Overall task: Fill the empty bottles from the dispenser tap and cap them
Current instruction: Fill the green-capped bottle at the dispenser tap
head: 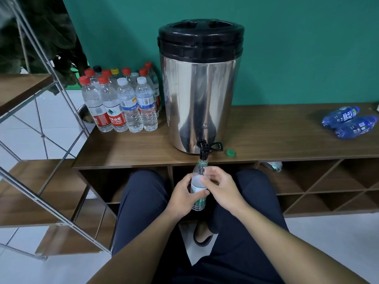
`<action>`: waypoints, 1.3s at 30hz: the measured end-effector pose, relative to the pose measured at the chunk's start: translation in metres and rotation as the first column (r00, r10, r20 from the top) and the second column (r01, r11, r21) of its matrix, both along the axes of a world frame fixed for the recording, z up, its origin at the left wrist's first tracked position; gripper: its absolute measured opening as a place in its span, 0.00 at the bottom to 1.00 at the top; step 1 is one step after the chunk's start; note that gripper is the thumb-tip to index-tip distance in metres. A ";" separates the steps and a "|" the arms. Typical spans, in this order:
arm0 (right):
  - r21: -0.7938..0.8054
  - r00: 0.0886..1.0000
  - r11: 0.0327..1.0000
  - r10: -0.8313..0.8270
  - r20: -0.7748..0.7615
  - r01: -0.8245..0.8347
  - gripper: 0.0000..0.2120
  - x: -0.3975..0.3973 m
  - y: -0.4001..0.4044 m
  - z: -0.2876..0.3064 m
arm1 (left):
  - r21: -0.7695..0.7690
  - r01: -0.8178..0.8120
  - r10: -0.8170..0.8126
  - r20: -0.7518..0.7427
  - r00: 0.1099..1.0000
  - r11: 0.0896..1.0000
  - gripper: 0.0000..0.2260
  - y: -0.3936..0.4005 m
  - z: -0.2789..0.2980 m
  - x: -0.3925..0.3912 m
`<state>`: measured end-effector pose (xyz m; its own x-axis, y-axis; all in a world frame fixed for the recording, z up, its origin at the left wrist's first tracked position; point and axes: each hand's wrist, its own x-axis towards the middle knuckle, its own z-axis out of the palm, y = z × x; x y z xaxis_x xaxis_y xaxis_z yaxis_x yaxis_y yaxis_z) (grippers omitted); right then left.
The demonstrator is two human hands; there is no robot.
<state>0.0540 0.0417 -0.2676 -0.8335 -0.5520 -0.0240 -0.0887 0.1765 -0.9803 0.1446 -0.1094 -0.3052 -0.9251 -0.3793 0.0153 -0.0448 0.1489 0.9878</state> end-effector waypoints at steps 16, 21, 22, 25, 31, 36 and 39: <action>0.046 0.998 0.997 0.061 0.003 -0.061 0.20 0.004 -0.003 -0.025 | -0.083 -0.028 0.032 0.042 0.999 0.996 0.27 0.003 -0.005 0.006; 0.071 0.999 0.997 0.037 -0.022 -0.036 0.22 0.007 -0.003 -0.029 | -0.151 -0.031 0.041 0.061 0.997 0.988 0.20 0.004 -0.005 0.009; 0.080 0.999 0.996 0.041 -0.030 -0.038 0.23 0.008 -0.004 -0.031 | -0.146 -0.027 0.036 0.057 0.998 0.989 0.20 0.003 -0.005 0.010; 0.112 0.997 0.993 0.044 -0.063 -0.037 0.28 0.009 -0.003 -0.036 | -0.141 -0.019 0.024 0.039 0.999 0.990 0.20 0.004 -0.004 0.009; 0.114 0.997 0.993 0.042 -0.060 -0.035 0.28 0.008 0.000 -0.038 | -0.131 -0.007 0.012 0.037 0.999 0.991 0.21 0.006 -0.002 0.010; 0.091 0.998 0.995 0.032 -0.057 -0.027 0.25 0.008 0.001 -0.039 | -0.117 -0.005 0.008 0.028 1.000 0.993 0.21 0.007 0.000 0.010; 0.084 0.998 0.996 0.034 -0.059 -0.029 0.26 0.009 0.001 -0.040 | -0.117 -0.008 0.011 0.026 1.000 0.993 0.21 0.008 0.001 0.011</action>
<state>0.0628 0.0428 -0.3074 -0.8170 -0.5763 -0.0208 -0.1542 0.2531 -0.9551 0.1552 -0.1017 -0.3042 -0.9220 -0.3854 0.0358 -0.0725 0.2628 0.9621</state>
